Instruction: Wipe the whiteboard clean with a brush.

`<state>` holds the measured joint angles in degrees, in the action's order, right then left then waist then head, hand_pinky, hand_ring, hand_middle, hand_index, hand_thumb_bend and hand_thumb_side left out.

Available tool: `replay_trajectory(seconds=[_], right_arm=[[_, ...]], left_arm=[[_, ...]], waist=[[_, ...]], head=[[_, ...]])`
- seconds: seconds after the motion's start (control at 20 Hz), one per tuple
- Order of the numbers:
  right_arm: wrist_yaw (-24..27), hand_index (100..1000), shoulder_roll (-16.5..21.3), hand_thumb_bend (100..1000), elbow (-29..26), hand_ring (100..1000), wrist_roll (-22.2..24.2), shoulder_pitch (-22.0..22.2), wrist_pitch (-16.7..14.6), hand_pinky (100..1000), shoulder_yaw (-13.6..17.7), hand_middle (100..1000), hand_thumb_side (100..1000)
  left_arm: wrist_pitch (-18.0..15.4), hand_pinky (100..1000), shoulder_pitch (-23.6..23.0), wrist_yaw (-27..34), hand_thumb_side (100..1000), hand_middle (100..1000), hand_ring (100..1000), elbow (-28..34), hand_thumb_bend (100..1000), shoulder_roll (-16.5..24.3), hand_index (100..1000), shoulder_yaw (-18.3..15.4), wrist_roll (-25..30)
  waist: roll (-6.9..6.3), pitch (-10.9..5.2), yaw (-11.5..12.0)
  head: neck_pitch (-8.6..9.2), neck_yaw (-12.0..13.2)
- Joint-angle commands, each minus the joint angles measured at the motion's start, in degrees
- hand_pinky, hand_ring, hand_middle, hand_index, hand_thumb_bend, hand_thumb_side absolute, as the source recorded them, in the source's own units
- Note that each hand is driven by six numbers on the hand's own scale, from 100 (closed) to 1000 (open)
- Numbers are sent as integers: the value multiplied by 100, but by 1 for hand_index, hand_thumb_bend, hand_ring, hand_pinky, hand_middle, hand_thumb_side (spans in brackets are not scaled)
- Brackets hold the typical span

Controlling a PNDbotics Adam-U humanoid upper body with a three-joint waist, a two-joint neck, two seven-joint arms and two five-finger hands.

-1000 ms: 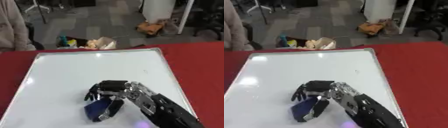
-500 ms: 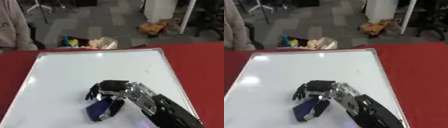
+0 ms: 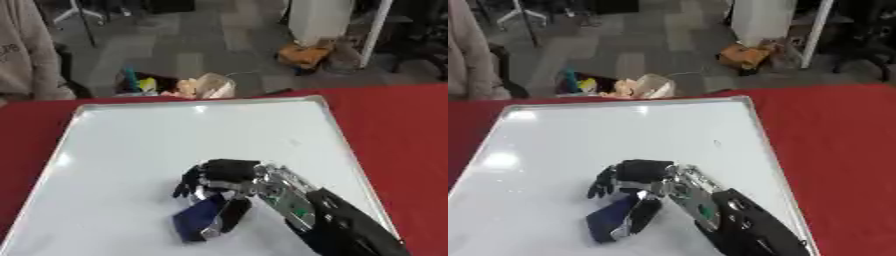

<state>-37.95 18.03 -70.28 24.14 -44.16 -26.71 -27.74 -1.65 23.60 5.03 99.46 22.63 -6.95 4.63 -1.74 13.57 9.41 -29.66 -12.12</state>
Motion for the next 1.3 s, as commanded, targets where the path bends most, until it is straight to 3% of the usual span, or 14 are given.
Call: replay_trajectory(seconds=[0.05,1.3], right_arm=[[-92,831,156,458,23,661,44,-9,-25,563,48,661,572],[-288,800,330,253,-38,549,-60,161,-90,522,46,605,417]], left_arm=[[-9,533,63,24,836,604,591,122,777,101,740,-44,3],[-8,531,30,14,837,605,592,118,774,120,740,-45,4]], waist=[[-12,-67,-12],[2,-90,-123]], head=[[-26,36],[-143,155]])
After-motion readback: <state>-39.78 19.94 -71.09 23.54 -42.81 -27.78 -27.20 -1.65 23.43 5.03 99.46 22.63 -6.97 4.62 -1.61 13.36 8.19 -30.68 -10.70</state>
